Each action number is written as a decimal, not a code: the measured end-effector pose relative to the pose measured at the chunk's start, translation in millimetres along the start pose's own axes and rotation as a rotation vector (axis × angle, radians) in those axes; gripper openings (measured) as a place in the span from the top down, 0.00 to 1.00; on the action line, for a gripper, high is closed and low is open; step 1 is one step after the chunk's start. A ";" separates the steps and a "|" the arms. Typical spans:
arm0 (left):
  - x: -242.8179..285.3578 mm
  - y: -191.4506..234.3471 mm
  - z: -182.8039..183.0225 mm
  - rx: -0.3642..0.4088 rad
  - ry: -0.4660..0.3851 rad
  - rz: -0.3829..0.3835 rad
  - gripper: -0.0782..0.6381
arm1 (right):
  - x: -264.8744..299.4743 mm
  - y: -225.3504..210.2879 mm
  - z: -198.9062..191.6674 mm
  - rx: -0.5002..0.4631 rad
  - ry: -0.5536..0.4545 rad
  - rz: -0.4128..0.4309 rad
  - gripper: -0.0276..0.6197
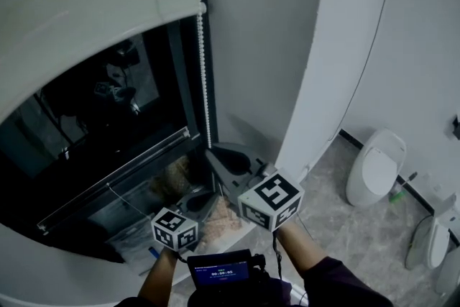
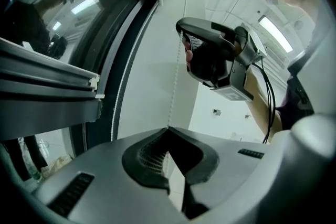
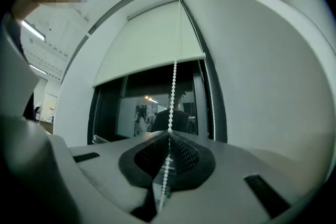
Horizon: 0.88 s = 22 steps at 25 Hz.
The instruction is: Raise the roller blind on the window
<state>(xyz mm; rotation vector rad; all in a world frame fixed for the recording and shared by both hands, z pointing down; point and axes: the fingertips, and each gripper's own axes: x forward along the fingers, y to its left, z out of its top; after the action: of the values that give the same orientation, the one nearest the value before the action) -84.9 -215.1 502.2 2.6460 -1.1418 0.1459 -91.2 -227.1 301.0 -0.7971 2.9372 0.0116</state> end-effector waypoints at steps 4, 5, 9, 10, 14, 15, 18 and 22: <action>-4.1 5.9 -23.1 -0.022 0.029 0.006 0.88 | 1.4 4.5 -27.3 -0.001 0.020 0.004 0.95; -6.5 6.0 -26.8 -0.028 0.029 -0.001 0.88 | 0.4 5.2 -33.2 0.001 0.033 0.004 0.95; -21.4 -1.3 -6.9 -0.063 -0.048 -0.060 0.88 | -2.8 0.3 -56.2 0.016 0.086 -0.004 0.95; -26.1 -2.4 6.1 -0.067 -0.082 -0.073 0.88 | -2.7 -0.9 -62.3 0.017 0.090 -0.006 0.95; -44.9 -2.7 71.1 -0.052 -0.213 -0.098 0.88 | -1.5 2.3 -87.0 0.030 0.110 0.003 0.95; -48.8 -3.5 88.4 -0.039 -0.241 -0.101 0.88 | -1.1 4.5 -93.0 0.035 0.120 0.008 0.95; -54.5 -8.0 134.5 0.020 -0.308 -0.111 0.88 | -1.0 11.0 -108.3 0.052 0.138 0.013 0.95; -50.6 -18.0 176.6 0.096 -0.346 -0.127 0.87 | -1.3 19.7 -128.5 0.076 0.172 0.022 0.95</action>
<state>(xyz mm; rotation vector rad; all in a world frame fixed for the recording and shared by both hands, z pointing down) -108.1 -215.7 319.2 2.8977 -1.0792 -0.2996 -112.0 -213.7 428.6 -0.7921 3.0845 -0.1752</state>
